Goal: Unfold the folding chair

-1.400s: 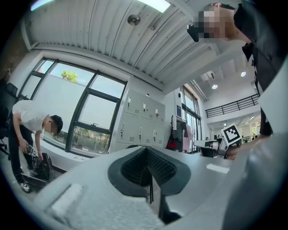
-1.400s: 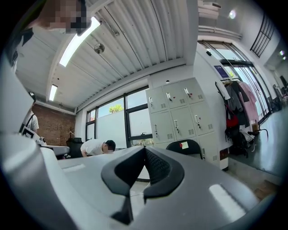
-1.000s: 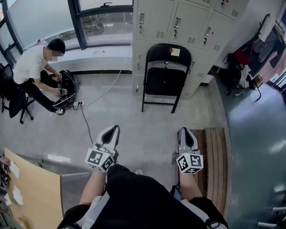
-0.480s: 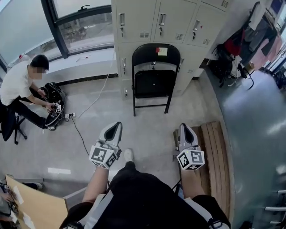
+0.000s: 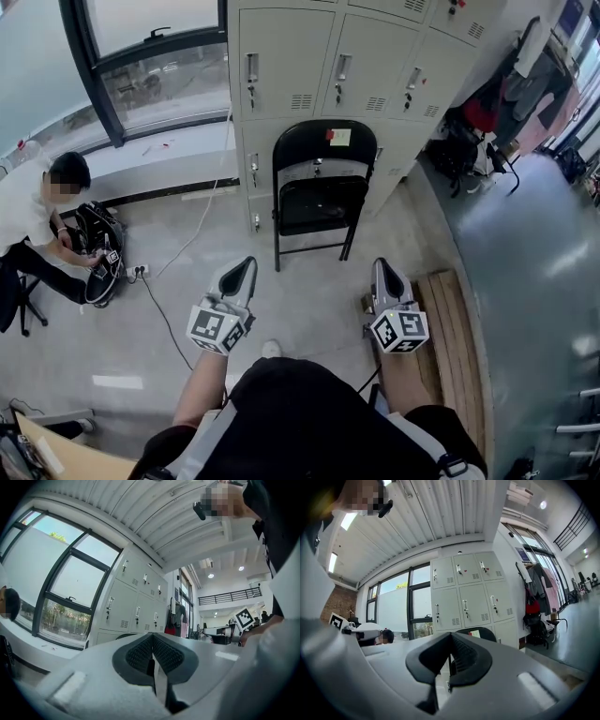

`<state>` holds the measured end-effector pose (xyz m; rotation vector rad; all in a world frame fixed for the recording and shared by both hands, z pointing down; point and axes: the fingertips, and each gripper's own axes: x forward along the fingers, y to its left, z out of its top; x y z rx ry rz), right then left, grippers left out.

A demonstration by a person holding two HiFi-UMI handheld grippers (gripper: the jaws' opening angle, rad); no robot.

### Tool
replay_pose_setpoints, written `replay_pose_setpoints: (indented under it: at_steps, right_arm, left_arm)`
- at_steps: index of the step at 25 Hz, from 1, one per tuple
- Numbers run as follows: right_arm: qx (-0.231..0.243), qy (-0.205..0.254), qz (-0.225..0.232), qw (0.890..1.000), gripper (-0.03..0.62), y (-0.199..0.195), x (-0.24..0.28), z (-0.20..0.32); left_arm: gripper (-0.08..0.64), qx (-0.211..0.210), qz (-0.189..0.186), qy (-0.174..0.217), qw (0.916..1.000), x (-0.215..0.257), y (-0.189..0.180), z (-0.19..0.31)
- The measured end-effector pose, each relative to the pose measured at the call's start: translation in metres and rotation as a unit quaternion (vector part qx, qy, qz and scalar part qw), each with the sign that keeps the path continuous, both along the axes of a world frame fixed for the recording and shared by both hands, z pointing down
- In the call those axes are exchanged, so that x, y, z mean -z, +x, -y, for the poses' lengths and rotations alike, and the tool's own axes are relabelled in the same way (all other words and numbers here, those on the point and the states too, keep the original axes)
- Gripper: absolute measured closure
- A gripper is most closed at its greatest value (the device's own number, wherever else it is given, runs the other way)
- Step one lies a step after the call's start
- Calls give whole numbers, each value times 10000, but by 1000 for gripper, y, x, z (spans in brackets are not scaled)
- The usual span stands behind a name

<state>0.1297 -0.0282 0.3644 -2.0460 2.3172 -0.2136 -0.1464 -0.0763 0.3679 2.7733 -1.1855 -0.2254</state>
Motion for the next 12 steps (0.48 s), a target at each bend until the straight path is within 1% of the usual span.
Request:
replay_pose_setpoints:
  at_steps: [5, 12]
  right_arm:
    - [2, -225, -52, 9997, 588, -17, -10, 29]
    - [78, -375, -82, 9992, 588, -26, -17, 67]
  left_arm:
    - [557, -42, 33, -165, 9998, -13, -17, 31]
    - [557, -75, 10, -327, 9994, -26, -18, 62]
